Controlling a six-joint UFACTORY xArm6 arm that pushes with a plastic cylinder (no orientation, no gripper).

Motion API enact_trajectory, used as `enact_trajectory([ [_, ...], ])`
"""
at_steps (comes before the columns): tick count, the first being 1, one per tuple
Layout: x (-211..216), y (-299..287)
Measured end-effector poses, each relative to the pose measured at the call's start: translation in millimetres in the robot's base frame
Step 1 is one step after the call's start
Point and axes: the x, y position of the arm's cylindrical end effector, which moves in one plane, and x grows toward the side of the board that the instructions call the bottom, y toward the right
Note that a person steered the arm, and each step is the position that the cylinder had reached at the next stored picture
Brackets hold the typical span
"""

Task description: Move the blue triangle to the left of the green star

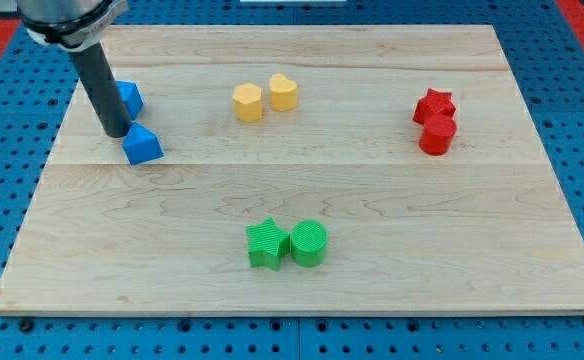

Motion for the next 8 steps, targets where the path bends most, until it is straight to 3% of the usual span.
enact_trajectory([
  [1, 11.7, 62.3],
  [3, 49.9, 1.0],
  [4, 56.8, 17.2],
  [6, 36.2, 88.8],
  [8, 36.2, 104.4],
])
